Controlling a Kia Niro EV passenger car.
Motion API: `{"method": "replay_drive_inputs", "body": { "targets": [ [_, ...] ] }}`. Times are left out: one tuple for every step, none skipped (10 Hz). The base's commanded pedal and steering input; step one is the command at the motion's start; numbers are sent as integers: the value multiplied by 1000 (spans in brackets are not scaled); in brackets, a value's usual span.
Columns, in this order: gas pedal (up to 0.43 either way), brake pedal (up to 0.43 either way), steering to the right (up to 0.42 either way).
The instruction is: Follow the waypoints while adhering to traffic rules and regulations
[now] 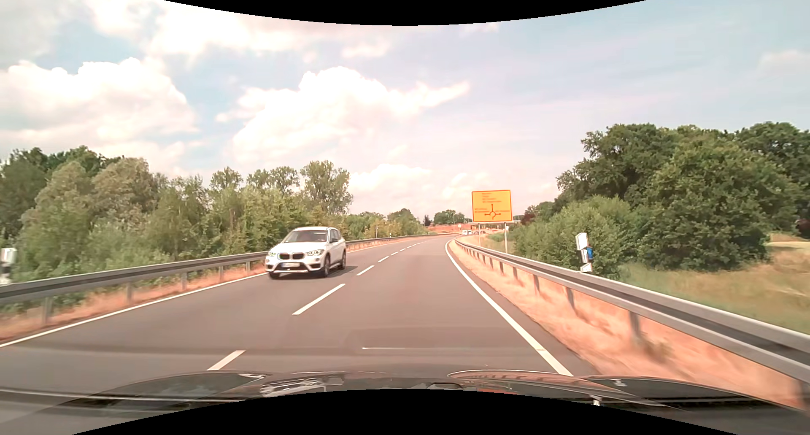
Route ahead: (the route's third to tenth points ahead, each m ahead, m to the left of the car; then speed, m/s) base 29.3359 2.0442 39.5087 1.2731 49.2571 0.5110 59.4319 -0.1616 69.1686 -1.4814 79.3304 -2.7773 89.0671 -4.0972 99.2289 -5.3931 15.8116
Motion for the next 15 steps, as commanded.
{"method": "replay_drive_inputs", "body": {
  "targets": [
    [0,0,6],
    [0,0,5],
    [0,0,6],
    [8,0,6],
    [8,0,6],
    [20,0,7],
    [39,0,8],
    [39,0,8],
    [39,0,10],
    [39,0,9],
    [39,0,10],
    [39,0,9],
    [39,0,9],
    [39,0,9],
    [39,0,9]
  ]
}}
